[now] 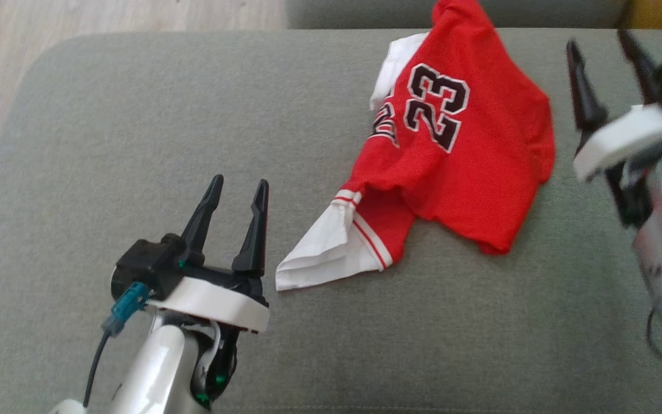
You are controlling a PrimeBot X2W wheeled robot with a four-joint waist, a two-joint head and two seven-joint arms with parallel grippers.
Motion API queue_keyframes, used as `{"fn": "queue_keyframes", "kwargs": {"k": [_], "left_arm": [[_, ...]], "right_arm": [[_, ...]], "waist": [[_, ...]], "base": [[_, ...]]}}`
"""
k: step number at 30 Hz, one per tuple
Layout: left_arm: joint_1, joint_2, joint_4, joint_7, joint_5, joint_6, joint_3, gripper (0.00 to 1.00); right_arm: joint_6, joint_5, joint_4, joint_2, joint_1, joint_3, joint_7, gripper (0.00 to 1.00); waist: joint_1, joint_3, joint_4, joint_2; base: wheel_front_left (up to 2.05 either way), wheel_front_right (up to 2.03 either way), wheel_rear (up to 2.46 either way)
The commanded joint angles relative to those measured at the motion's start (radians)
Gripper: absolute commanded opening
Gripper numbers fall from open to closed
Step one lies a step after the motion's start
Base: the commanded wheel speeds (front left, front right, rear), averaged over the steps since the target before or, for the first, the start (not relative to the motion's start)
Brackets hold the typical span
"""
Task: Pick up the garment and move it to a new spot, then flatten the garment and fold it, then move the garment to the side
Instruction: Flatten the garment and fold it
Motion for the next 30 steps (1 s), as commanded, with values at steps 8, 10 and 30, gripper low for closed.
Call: {"fn": "queue_keyframes", "kwargs": {"k": [8,10,30], "left_arm": [[-0.005,0.004,-0.024,-0.005,0.017,-0.012,0.062,1.0],[0.0,0.004,-0.021,-0.005,0.019,-0.014,0.063,1.0],[0.0,0.004,-0.021,-0.005,0.016,-0.017,0.048,1.0]], "right_arm": [[-0.001,0.009,-0.22,0.089,0.286,-0.147,-0.013,1.0],[-0.001,-0.003,-0.272,0.122,0.363,-0.182,-0.013,1.0],[-0.001,-0.136,-0.434,0.24,0.638,-0.182,0.181,1.0]], "waist": [[0.0,-0.038,-0.05,-0.0001],[0.0,-0.041,-0.054,-0.0001],[0.0,-0.012,-0.028,-0.0001]], "base": [[0.0,0.0,0.0],[0.0,0.0,0.0],[0.0,0.0,0.0]]}}
